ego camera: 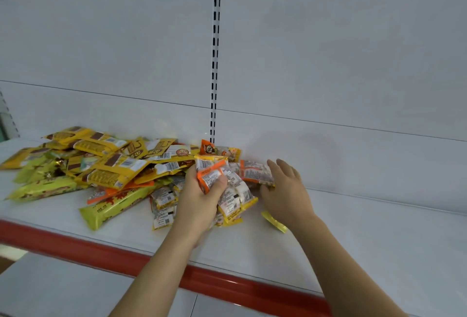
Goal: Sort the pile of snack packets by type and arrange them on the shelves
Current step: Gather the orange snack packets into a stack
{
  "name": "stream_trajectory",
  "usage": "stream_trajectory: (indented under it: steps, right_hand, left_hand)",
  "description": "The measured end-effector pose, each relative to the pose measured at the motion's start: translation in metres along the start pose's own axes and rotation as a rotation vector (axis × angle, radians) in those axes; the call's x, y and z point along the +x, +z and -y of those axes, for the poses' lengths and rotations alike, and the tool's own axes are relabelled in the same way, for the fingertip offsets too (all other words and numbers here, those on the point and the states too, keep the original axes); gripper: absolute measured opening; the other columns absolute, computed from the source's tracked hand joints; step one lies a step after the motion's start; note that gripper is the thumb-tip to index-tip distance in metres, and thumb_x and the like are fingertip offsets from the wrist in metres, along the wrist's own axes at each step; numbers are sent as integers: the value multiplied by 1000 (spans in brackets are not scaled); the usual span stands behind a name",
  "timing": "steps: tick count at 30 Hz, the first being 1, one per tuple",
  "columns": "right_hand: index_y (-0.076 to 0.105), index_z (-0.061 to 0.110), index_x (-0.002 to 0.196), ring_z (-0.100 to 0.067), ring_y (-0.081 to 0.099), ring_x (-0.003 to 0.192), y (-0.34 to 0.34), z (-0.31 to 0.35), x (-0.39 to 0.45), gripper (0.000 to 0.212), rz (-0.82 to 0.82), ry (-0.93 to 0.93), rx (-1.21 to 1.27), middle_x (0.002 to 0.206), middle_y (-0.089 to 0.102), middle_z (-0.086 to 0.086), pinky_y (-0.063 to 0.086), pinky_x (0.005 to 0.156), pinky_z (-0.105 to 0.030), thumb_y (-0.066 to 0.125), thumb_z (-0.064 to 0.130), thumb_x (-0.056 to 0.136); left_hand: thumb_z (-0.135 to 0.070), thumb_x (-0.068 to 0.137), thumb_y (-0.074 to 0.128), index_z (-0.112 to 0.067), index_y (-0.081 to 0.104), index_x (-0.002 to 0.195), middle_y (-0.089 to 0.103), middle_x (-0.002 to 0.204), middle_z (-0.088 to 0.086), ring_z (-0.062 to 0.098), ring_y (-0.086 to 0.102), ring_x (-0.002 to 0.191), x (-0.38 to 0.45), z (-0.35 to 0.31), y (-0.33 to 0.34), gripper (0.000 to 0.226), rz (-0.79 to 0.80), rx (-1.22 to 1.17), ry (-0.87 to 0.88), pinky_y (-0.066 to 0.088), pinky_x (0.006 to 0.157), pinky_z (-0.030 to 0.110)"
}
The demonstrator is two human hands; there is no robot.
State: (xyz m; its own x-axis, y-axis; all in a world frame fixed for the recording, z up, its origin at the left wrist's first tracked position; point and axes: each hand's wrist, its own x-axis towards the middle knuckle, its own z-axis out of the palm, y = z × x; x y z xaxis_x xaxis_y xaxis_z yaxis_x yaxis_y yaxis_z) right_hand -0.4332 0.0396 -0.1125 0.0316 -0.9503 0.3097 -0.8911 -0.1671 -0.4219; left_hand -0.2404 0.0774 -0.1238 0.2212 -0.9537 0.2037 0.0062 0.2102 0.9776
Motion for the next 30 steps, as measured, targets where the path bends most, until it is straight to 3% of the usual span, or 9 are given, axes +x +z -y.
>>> stream_trajectory:
  steps: [5,10,13,17,20,23,25,28,30]
  right_hand:
    - [53,32,133,-26,48,126,18,3,32,43,57,-48,-375,133,58,3,36,104,-38,46,22,92]
    - [70,19,114,-34,64,85,-1,6,18,28,-375,-140,-102,96,71,-4,51,68,-37,52,15,93]
    - [72,16,118,-31,62,85,-2,27,-13,30,-603,-355,78,95,66,-7,51,69,-37,57,21,92]
    - [64,21,131,-33,57,116,16,39,-41,37,-461,-415,226,136,48,-13,53,88,-44,51,27,98]
    - [52,22,145,-31,41,140,22,36,-49,43,-346,-372,191,156,37,-12,45,106,-49,42,33,104]
    - [37,20,154,-21,24,151,18,33,-54,49,-252,-455,177,161,31,-6,32,118,-46,33,28,106]
    - [29,20,157,-9,15,153,10,31,-56,53,-134,-499,299,164,26,1,20,124,-32,32,22,105]
    - [40,21,152,3,37,138,-1,21,-47,55,-92,-331,482,152,43,9,27,110,-11,35,21,98]
    - [48,19,147,-12,44,135,-1,15,-27,55,-115,-246,339,147,50,4,33,107,-18,41,17,92]
  left_hand:
    - [-51,89,74,-51,55,123,72,119,-17,10,70,111,2,0,-11,38,-3,97,20,57,98,49]
    - [-51,92,70,-50,48,125,68,122,-17,11,68,113,5,-2,-11,40,-39,147,26,56,99,48]
    - [-44,95,68,-41,46,135,68,119,-17,8,67,110,4,-11,4,46,-54,104,44,56,97,40]
    - [-57,98,58,-50,49,133,73,118,-11,19,72,109,0,-18,25,38,-59,-41,-24,59,92,46]
    - [-85,83,50,-43,40,143,67,130,-12,8,67,116,-5,-23,31,73,-28,-131,-36,54,99,34]
    - [-43,88,74,-34,41,136,72,114,-14,-7,71,96,-11,-27,34,59,14,-79,3,56,77,13]
    - [-34,87,80,-36,42,136,73,117,-12,0,71,102,-9,-23,28,62,-14,8,33,57,84,21]
    - [-39,88,79,-37,41,141,70,120,-15,11,68,114,-4,-20,10,64,-107,84,40,54,97,39]
    - [-39,87,80,-33,43,141,69,118,-14,16,67,113,-1,-18,-4,65,-184,84,20,53,100,49]
